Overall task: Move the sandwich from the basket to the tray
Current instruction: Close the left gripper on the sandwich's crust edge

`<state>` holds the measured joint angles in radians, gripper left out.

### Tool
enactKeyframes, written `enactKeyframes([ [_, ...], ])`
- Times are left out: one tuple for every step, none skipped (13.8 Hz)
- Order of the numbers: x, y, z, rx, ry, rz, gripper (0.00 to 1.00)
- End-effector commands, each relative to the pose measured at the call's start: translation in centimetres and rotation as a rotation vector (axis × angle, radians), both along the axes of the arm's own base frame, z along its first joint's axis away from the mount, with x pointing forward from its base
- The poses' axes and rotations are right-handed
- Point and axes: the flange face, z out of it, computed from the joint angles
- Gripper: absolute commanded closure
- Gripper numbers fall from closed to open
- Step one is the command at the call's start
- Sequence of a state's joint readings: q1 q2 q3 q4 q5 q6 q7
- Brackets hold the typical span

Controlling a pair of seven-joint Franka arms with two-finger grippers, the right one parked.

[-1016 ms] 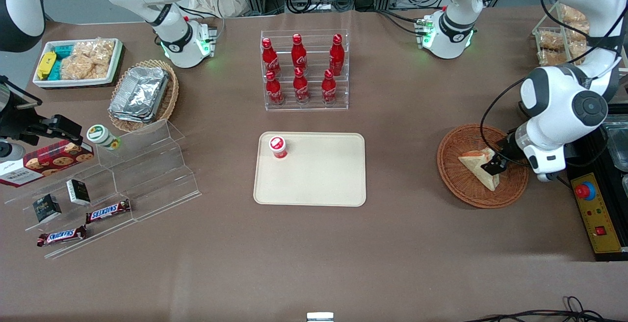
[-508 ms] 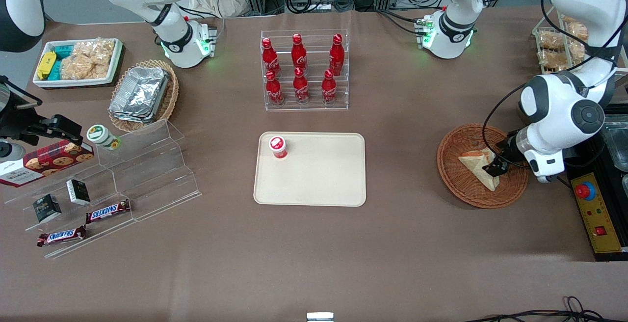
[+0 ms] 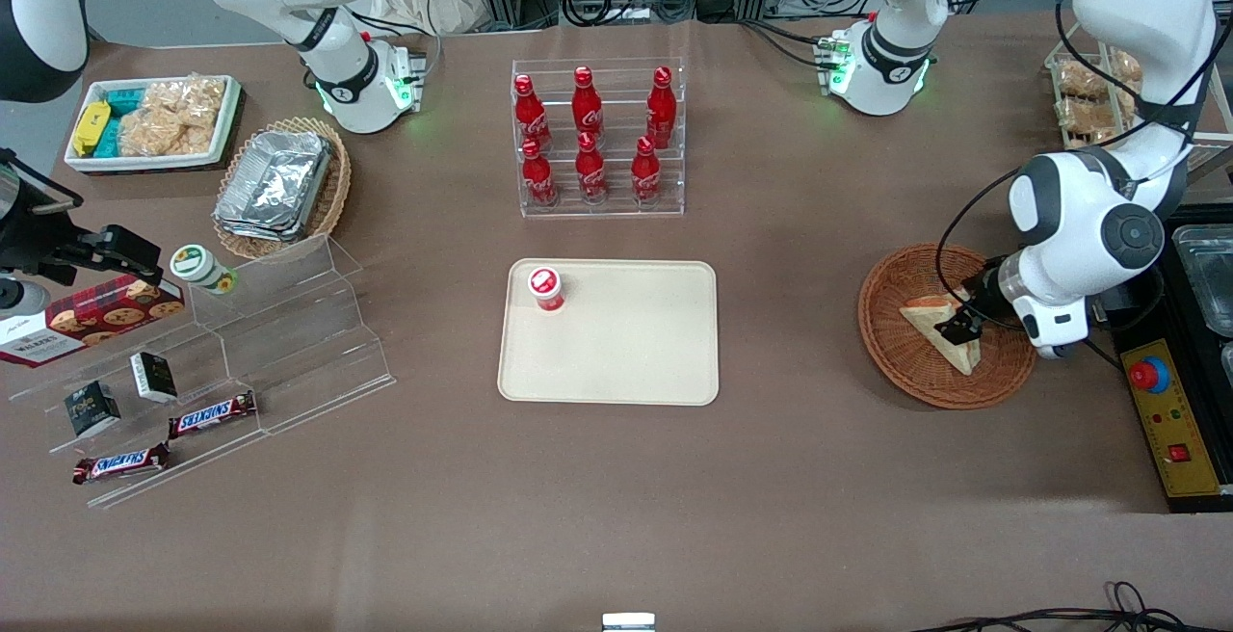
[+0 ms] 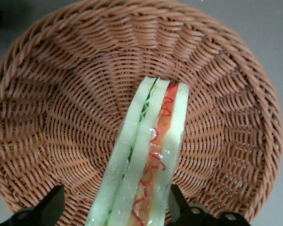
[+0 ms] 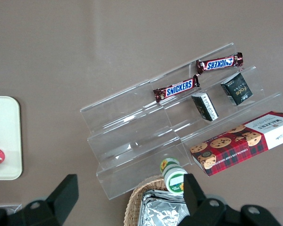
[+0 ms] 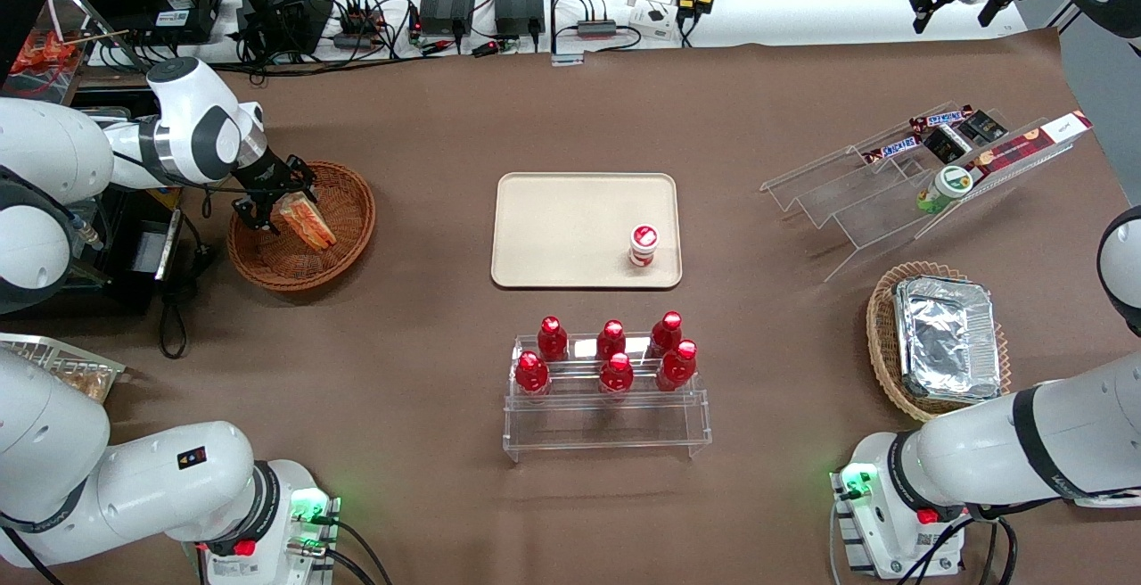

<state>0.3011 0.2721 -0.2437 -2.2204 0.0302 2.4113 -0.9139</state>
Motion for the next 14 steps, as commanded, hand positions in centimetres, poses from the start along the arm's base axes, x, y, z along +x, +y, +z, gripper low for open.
enactKeyframes([
  [-0.1, -0.1, 0.0, 0.013, -0.015, -0.001, 1.00],
  [0.0, 0.0, 0.1, 0.013, -0.016, -0.001, 1.00],
  [0.1, 0.1, 0.4, 0.014, -0.024, -0.009, 1.00],
  [0.4, 0.2, 1.6, 0.020, -0.037, -0.018, 1.00],
  [0.8, 0.0, 2.5, 0.022, -0.040, -0.022, 1.00],
  [1.4, -0.1, 3.4, 0.022, -0.021, -0.025, 1.00],
  [2.3, 0.0, 5.2, 0.033, -0.001, -0.037, 1.00],
  [3.1, -0.3, 7.3, 0.039, 0.034, -0.053, 1.00],
  [4.2, -1.1, 9.8, 0.036, 0.065, -0.091, 1.00],
  [5.2, -1.4, 12.3, 0.029, 0.085, -0.154, 1.00],
  [5.4, -1.8, 14.2, 0.022, 0.088, -0.228, 1.00],
  [5.5, -3.4, 16.7, 0.019, 0.068, -0.331, 1.00],
  [5.7, -4.4, 18.8, 0.012, 0.053, -0.442, 1.00],
  [6.0, -5.8, 20.8, -0.007, 0.046, -0.594, 1.00],
])
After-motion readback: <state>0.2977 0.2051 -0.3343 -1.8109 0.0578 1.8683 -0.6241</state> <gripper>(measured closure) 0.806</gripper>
